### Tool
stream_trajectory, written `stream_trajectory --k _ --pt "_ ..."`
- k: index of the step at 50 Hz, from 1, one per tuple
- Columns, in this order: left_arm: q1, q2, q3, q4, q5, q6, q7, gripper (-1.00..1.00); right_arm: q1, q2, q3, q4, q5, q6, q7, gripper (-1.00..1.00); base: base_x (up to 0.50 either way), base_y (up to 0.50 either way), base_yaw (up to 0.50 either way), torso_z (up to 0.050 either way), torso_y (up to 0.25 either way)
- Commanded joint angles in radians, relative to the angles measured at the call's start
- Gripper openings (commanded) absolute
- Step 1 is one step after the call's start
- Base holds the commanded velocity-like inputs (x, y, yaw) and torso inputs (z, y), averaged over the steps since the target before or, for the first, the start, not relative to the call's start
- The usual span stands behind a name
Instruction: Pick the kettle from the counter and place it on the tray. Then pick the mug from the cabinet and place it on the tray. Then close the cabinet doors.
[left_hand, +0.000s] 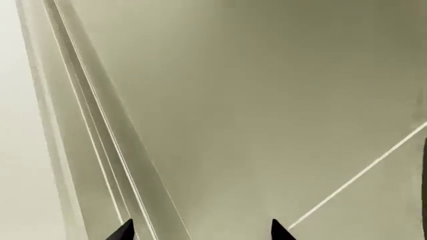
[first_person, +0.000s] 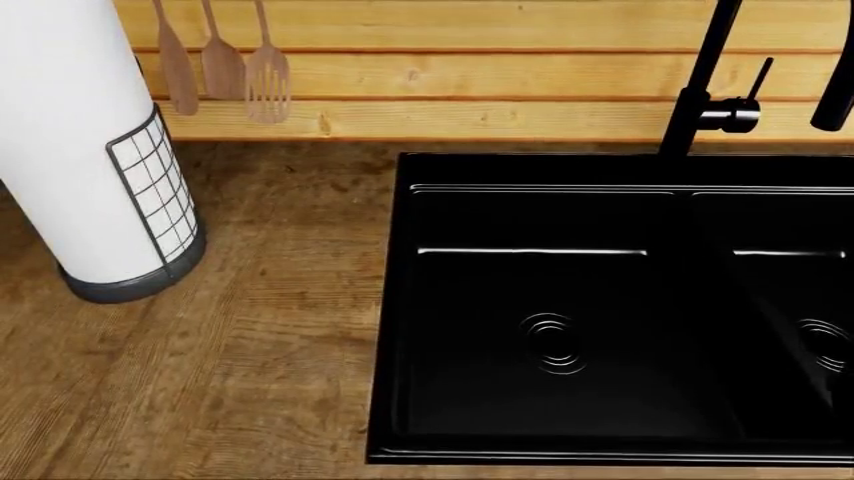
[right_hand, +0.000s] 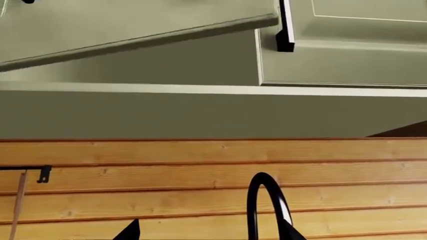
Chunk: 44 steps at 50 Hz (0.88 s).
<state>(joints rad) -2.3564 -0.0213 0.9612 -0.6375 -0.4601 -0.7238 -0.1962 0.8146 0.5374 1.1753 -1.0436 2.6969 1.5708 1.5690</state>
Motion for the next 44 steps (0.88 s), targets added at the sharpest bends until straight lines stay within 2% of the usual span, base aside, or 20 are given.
stream_trajectory --k 1,19,33,39,44 --pt "0.033 0.018 0.244 -0.213 -0.444 0.046 0.104 1.0 0.005 0.001 -0.008 -0.004 -0.001 0.0 0.001 1.0 0.0 0.0 0.0 0.0 0.0" --pt "0.045 0.02 0.433 -0.269 -0.572 0.09 0.059 1.0 0.006 -0.003 -0.031 -0.004 -0.021 0.0 0.001 1.0 0.0 0.0 0.0 0.0 0.0" --pt "0.044 0.019 0.476 -0.285 -0.607 0.112 0.053 1.0 0.004 -0.003 -0.034 -0.004 -0.02 0.0 0.001 1.0 0.0 0.0 0.0 0.0 0.0" --pt "0.007 -0.007 0.374 -0.27 -0.649 0.157 0.034 1.0 0.01 -0.005 -0.039 -0.004 -0.022 0.0 0.001 1.0 0.0 0.0 0.0 0.0 0.0" --pt "0.001 -0.019 0.086 -0.241 -0.465 0.085 0.053 1.0 0.008 -0.006 -0.042 -0.004 -0.03 0.0 0.001 1.0 0.0 0.0 0.0 0.0 0.0"
